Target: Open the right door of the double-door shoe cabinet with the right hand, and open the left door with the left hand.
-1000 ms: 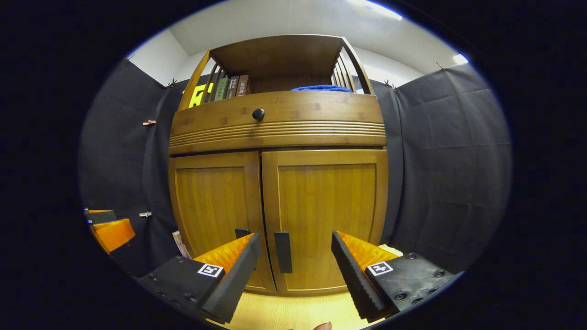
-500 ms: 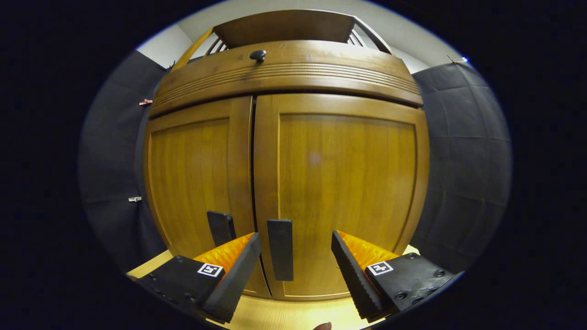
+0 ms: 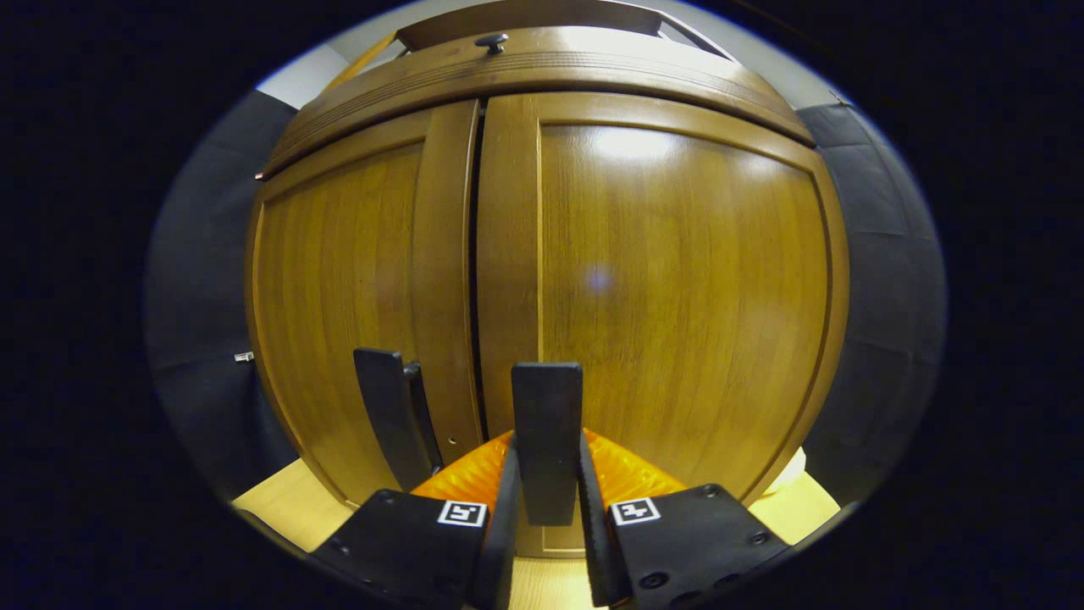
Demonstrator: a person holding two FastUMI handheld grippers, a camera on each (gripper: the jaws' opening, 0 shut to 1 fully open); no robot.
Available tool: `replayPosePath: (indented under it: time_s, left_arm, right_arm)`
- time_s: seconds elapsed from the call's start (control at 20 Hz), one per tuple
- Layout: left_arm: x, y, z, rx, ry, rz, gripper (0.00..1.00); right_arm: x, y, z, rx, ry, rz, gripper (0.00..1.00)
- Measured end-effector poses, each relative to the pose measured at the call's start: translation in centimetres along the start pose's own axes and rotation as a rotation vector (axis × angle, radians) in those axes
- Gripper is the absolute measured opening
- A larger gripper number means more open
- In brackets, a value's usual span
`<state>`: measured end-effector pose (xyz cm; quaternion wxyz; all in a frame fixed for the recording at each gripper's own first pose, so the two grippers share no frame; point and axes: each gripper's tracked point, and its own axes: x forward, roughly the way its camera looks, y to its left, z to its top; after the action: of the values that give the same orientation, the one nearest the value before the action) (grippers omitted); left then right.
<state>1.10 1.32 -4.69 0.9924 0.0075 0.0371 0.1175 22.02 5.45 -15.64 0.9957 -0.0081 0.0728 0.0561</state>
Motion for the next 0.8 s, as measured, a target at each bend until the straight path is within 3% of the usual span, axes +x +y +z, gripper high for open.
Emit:
replayPosePath:
  time_s: [0.1, 0.25, 0.45, 0.6, 0.8]
  left_arm:
    - [-0.3, -0.2, 0.1, 0.002, 0.002, -0.004, 0.94]
    - [-0.8, -0.6, 0.9, 0.005, -0.017, -0.032, 0.94]
    - [-1.7, -0.9, 1.7, 0.012, -0.039, -0.080, 0.96]
    - [-2.7, -0.9, 2.3, 0.029, -0.056, -0.117, 0.92]
    - [-4.1, -0.8, 2.6, 0.047, -0.066, -0.164, 0.92]
  right_arm:
    - [0.0, 0.0, 0.3, 0.017, -0.019, -0.004, 0.34]
    - [-0.5, -0.3, 0.3, 0.006, 0.018, 0.022, 0.22]
    - [-3.9, -0.7, -0.1, 0.013, 0.026, 0.056, 0.22]
    - [-7.2, -1.5, -0.1, 0.035, 0.022, 0.070, 0.22]
    - [-11.4, -3.7, 0.0, 0.046, 0.005, 0.049, 0.22]
